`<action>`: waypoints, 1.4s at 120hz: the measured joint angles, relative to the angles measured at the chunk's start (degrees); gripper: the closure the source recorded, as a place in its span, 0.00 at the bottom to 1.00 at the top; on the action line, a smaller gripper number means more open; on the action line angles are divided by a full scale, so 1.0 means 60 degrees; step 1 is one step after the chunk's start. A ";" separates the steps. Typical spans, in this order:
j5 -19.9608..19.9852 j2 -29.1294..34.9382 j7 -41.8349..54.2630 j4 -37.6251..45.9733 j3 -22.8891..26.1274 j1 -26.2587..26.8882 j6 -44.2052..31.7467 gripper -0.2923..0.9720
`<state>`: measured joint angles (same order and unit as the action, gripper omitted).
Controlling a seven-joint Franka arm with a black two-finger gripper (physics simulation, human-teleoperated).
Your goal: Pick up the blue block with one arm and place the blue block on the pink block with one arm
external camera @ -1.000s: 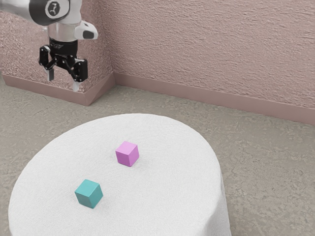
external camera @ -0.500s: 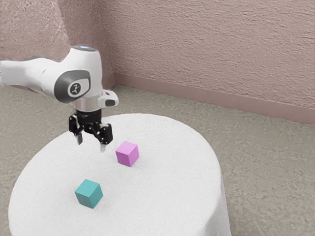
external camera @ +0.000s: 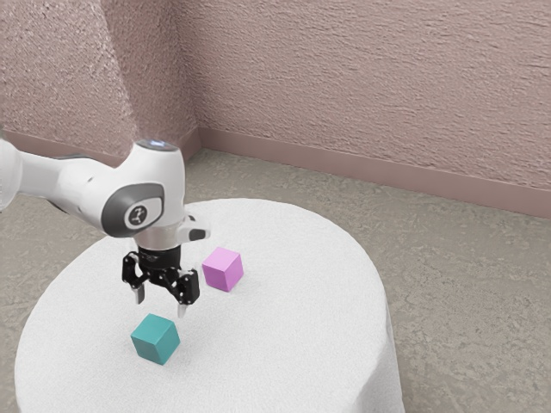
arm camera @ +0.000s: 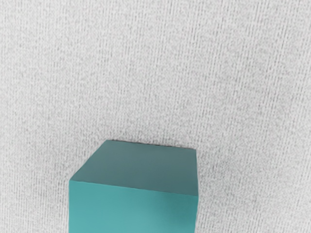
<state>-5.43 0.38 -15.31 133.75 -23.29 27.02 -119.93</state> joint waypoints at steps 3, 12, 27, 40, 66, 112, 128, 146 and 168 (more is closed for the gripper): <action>-0.0031 -0.0079 0.0009 0.0021 0.0000 -0.0009 -0.0084 0.23; -0.0095 -0.0190 0.0048 0.0257 0.0000 -0.0022 -0.0352 0.23; -0.0105 -0.0125 0.0099 0.0715 -0.0008 0.0003 -0.0664 0.23; -0.0097 -0.0104 0.0137 0.0842 -0.0033 0.0049 -0.0815 0.23; -0.0093 -0.0163 0.0199 0.1065 -0.0308 0.0361 -0.0957 0.23; -0.0029 -0.0902 0.0215 0.0959 -0.0443 0.0075 -0.1367 0.35; -0.0042 -0.0915 0.0182 0.0958 -0.0439 0.0107 -0.1454 0.44; -0.0106 -0.0854 0.0237 0.0596 -0.0446 0.0041 -0.1496 0.48; -0.0128 -0.1297 0.0662 -0.1042 -0.0446 -0.0258 -0.1364 0.49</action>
<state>-6.20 -7.41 -11.34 127.50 -25.97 25.47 -128.11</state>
